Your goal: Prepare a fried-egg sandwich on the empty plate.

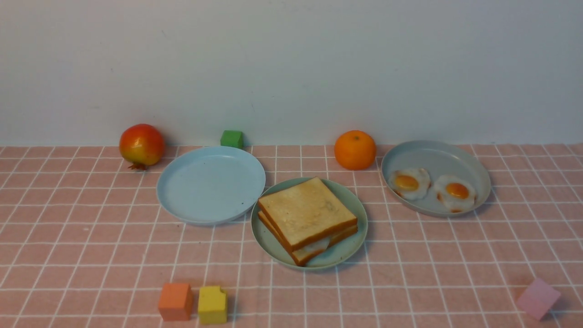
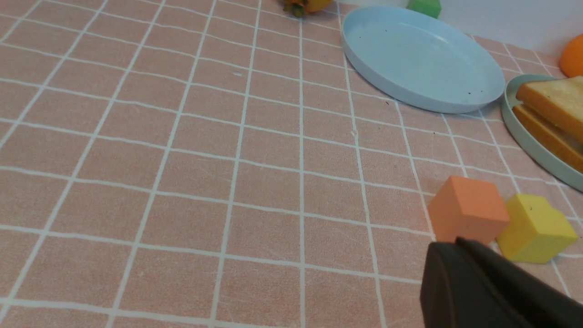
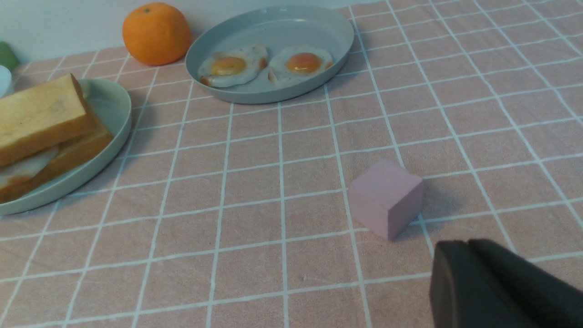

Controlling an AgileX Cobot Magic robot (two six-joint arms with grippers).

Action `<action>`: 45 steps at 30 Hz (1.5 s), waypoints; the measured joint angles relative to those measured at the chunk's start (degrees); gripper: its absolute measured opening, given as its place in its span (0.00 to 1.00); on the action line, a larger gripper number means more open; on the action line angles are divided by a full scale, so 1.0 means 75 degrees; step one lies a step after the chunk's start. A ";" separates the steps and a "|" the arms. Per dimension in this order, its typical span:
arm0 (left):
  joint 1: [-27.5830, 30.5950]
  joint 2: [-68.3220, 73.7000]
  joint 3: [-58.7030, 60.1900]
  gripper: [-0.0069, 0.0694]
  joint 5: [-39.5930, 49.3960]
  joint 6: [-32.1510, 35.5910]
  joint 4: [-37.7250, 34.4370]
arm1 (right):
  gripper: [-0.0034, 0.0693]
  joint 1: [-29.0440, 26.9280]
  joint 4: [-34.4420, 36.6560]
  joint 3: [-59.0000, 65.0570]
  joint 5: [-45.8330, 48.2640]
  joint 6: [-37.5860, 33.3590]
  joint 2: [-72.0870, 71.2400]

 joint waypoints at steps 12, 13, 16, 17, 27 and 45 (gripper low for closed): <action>0.0000 0.0000 0.0000 0.11 0.0008 0.0000 0.0000 | 0.16 0.0000 0.0000 0.0000 0.0000 0.0000 0.0000; 0.0000 0.0000 0.0000 0.11 0.0008 0.0000 0.0000 | 0.16 0.0000 0.0000 0.0000 0.0000 0.0000 0.0000; 0.0000 0.0000 0.0000 0.11 0.0008 0.0000 0.0000 | 0.16 0.0000 0.0000 0.0000 0.0000 0.0000 0.0000; 0.0000 0.0000 0.0000 0.11 0.0008 0.0000 0.0000 | 0.16 0.0000 0.0000 0.0000 0.0000 0.0000 0.0000; 0.0000 0.0000 0.0000 0.11 0.0008 0.0000 0.0000 | 0.19 0.0000 0.0000 0.0000 0.0000 0.0000 0.0000; 0.0000 0.0000 0.0000 0.11 0.0008 0.0000 0.0000 | 0.21 0.0000 -0.0041 0.0000 0.0000 0.0000 0.0000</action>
